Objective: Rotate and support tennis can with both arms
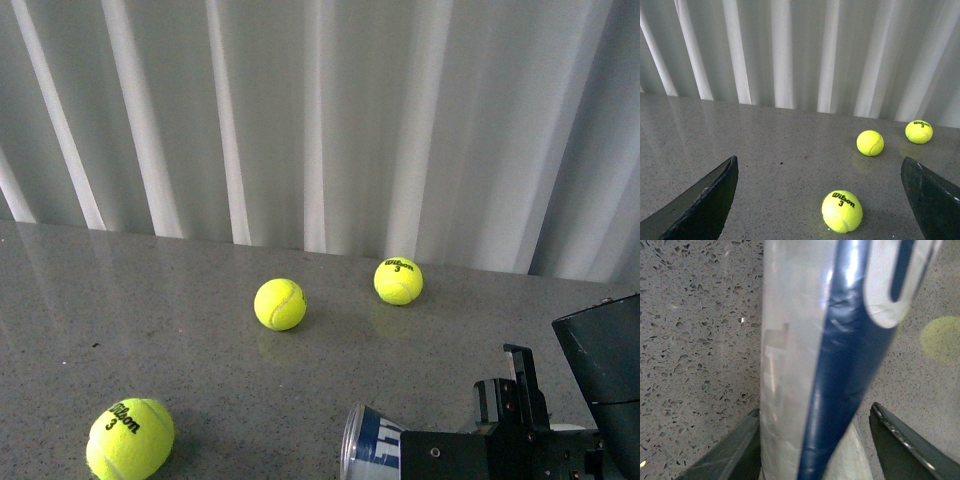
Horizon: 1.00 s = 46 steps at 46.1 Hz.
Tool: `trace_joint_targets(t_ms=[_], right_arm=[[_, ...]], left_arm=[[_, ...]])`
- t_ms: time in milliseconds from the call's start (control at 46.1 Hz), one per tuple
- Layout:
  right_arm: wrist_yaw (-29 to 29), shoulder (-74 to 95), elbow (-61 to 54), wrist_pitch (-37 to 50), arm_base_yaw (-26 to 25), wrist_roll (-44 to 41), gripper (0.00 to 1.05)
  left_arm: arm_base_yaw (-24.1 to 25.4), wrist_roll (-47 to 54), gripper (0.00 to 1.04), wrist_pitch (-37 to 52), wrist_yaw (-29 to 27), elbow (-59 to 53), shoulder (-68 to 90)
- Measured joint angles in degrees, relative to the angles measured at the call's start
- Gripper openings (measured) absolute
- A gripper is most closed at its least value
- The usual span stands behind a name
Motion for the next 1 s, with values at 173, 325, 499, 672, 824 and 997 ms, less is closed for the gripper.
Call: trace_joint_targets(t_ms=[173,325,499,672,824,997], right_arm=[[0.0,-2.0,-0.2,-1.9,0.0,0.7,0.84],[0.0,-4.1,-0.7,-3.2,0.0,1.3,1.0],[0.0,-7.2,-1.0,-5.9,0.0,2.2,0.98],[-0.5,-11.0,-1.0,-9.8,0.2,3.4,0.98],[-2.8,-16.2,-0.9,-14.2,0.0,6.3,0.98],[-2.0,-23.7,0.5,-12.8,-3.2,15.7,0.98]], left_arm=[[0.0,0.0,0.98,0.0,0.0,0.0,0.0],[0.0,0.0,0.98,0.0,0.0,0.0,0.0],[0.0,0.0,0.98,0.0,0.0,0.0,0.0],[0.0,0.0,0.98,0.0,0.0,0.0,0.0],[0.0,0.0,0.98,0.0,0.0,0.0,0.0],[0.0,0.0,0.98,0.0,0.0,0.0,0.0]])
